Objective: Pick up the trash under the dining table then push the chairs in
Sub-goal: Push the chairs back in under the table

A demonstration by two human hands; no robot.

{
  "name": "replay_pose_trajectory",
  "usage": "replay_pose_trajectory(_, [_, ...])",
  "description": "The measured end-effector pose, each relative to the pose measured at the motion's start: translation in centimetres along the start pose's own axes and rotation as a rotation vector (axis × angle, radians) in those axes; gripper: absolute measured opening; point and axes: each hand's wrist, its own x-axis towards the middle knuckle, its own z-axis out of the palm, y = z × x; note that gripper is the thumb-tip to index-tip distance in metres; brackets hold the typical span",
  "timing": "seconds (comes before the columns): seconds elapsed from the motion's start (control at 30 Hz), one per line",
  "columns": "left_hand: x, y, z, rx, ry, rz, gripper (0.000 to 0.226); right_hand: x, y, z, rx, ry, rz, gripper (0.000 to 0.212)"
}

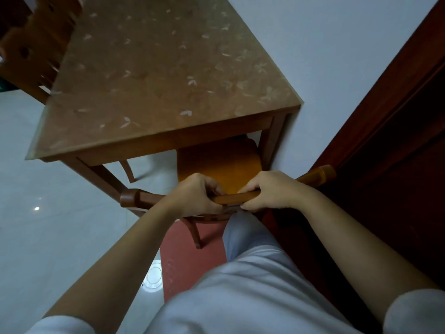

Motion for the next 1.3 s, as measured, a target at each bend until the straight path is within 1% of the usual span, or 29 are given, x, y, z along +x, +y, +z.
replay_pose_trajectory(0.2, [4.2,-0.3,-2.1,-0.024,0.020,-0.018,0.010,3.9,1.2,-3.0,-0.013,0.012,-0.005,0.018])
replay_pose_trajectory(0.37, [7.1,0.0,-3.2,-0.033,0.020,-0.026,0.015,6.1,2.5,-5.2,0.009,0.021,-0.031,0.014])
replay_pose_trajectory(0.43, [7.8,0.4,-3.6,-0.035,0.016,-0.029,0.018,6.7,2.7,-6.1,-0.007,0.020,-0.037,0.015])
replay_pose_trajectory(0.7, [11.1,2.1,-3.8,-0.021,0.066,-0.075,0.013,8.6,4.3,-9.2,-0.109,0.057,-0.021,0.021])
replay_pose_trajectory(0.83, [11.8,2.3,-3.4,-0.021,0.051,-0.084,0.013,9.1,5.1,-9.7,-0.131,0.032,-0.027,0.022])
replay_pose_trajectory(1.03, [11.7,2.2,-3.0,0.022,0.078,-0.066,0.012,9.2,5.8,-9.4,-0.137,0.043,-0.036,0.025])
replay_pose_trajectory(1.17, [11.3,2.0,-2.8,0.047,0.112,-0.062,0.016,8.9,5.9,-9.0,-0.123,0.074,-0.036,0.025])
replay_pose_trajectory(1.3, [10.0,1.5,-2.4,0.150,0.187,0.010,0.023,7.9,5.8,-8.4,-0.107,0.154,-0.071,0.026])
